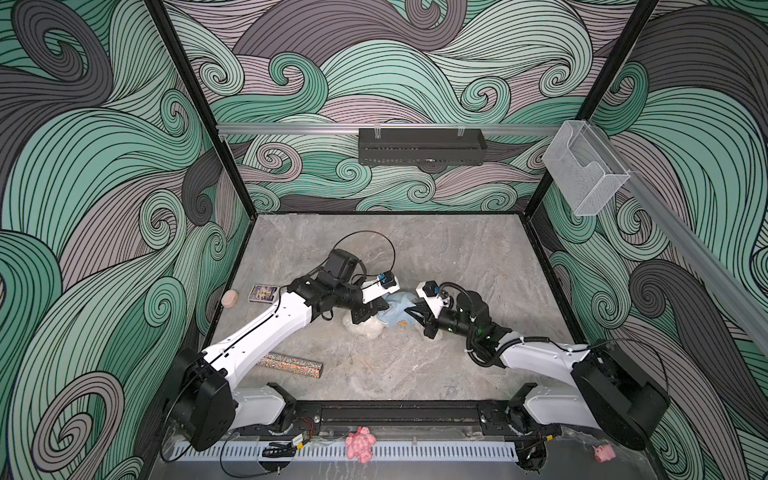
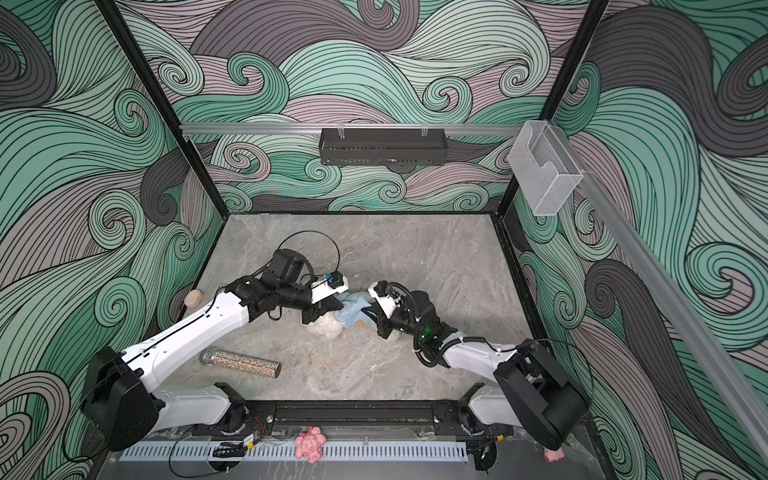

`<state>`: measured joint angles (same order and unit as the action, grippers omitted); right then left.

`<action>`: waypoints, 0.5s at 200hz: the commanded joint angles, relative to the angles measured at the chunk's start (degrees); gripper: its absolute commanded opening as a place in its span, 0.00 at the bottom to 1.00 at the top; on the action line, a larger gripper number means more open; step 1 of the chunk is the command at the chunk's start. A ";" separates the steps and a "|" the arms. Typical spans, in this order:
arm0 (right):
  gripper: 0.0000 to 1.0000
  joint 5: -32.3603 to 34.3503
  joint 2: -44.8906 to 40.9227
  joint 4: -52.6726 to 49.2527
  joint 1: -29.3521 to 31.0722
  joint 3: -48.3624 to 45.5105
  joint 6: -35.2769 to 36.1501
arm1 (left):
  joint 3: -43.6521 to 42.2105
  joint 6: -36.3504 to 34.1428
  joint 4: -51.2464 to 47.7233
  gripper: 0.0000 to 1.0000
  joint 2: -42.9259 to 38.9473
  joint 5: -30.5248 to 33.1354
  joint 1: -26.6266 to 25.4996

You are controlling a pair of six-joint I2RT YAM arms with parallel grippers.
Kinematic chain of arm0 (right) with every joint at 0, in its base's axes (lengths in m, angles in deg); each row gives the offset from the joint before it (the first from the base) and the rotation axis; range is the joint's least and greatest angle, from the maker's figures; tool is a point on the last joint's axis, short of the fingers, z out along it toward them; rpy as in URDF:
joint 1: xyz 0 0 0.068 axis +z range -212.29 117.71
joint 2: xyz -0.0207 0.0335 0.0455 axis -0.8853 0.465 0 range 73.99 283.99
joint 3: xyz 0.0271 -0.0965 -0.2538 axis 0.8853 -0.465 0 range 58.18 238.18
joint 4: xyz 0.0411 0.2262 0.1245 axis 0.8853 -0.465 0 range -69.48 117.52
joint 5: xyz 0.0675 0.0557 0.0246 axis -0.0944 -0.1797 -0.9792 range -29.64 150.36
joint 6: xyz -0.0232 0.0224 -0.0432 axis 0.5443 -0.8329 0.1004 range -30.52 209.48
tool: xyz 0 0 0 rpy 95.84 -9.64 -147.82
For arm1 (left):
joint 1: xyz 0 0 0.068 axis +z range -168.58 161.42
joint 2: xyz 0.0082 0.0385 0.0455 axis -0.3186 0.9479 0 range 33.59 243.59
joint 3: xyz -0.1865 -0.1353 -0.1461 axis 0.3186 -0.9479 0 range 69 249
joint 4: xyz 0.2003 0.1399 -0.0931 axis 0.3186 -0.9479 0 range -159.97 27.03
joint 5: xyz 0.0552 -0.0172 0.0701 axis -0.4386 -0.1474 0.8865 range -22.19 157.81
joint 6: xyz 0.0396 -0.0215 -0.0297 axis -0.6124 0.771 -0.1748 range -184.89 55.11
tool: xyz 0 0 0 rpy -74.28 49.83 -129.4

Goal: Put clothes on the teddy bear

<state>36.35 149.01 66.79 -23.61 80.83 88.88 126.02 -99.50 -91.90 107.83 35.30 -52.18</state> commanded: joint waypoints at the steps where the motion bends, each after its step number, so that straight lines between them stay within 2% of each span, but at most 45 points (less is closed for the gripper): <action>1: 0.00 0.33 -0.23 1.44 0.35 0.37 0.95 | 1.96 -2.71 -3.06 0.03 1.27 1.08 -0.67; 61: 0.00 0.22 0.02 1.81 0.27 0.46 0.59 | 1.80 -0.10 1.33 0.13 3.39 0.93 -1.29; 100: 0.00 0.26 -0.32 1.80 0.37 0.27 0.51 | 1.61 0.88 2.91 0.16 4.59 1.22 -1.64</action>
<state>36.40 149.01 66.79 -23.61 80.83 88.85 126.21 -99.41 -90.46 111.31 36.74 -53.34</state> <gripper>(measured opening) 0.066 0.153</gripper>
